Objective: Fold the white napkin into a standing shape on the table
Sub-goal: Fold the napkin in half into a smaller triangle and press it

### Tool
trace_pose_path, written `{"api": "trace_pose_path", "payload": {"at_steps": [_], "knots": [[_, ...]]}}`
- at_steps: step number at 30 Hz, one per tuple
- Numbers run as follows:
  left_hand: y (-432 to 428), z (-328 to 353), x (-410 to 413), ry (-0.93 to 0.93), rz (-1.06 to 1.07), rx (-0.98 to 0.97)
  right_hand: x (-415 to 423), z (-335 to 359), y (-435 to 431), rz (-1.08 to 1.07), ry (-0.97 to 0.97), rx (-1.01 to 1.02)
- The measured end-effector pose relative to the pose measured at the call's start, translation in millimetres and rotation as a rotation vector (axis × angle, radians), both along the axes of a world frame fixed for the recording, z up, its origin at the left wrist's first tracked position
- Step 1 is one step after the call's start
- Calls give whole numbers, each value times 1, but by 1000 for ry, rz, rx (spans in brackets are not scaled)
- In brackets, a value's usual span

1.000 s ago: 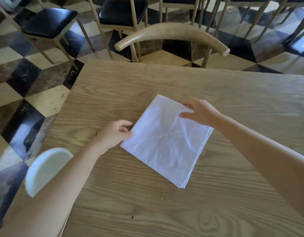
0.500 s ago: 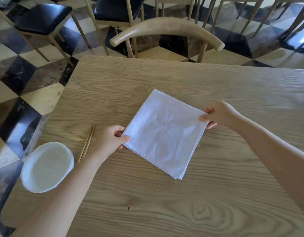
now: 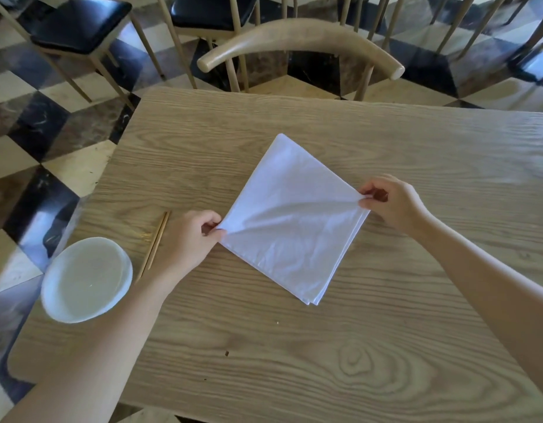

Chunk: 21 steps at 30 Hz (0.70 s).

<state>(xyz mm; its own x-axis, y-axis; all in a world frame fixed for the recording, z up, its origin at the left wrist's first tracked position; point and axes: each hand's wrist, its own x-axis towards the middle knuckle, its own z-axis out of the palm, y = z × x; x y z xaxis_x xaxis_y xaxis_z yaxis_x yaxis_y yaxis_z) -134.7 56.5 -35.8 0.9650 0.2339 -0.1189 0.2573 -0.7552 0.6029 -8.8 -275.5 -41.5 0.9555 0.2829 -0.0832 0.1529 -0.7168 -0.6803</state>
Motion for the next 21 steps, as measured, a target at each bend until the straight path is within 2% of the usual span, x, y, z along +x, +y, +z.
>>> {"api": "trace_pose_path", "payload": {"at_steps": [7,15,21], "knots": [[-1,-13,-17,-292,-123,41,-14,-11,-12,-3,-93,97],[6,-19,-23,-378,-248,176,-14,-13,-15,18,-75,94],[5,-23,-27,-417,-210,262,-19,-10,-17,38,-66,109]]}}
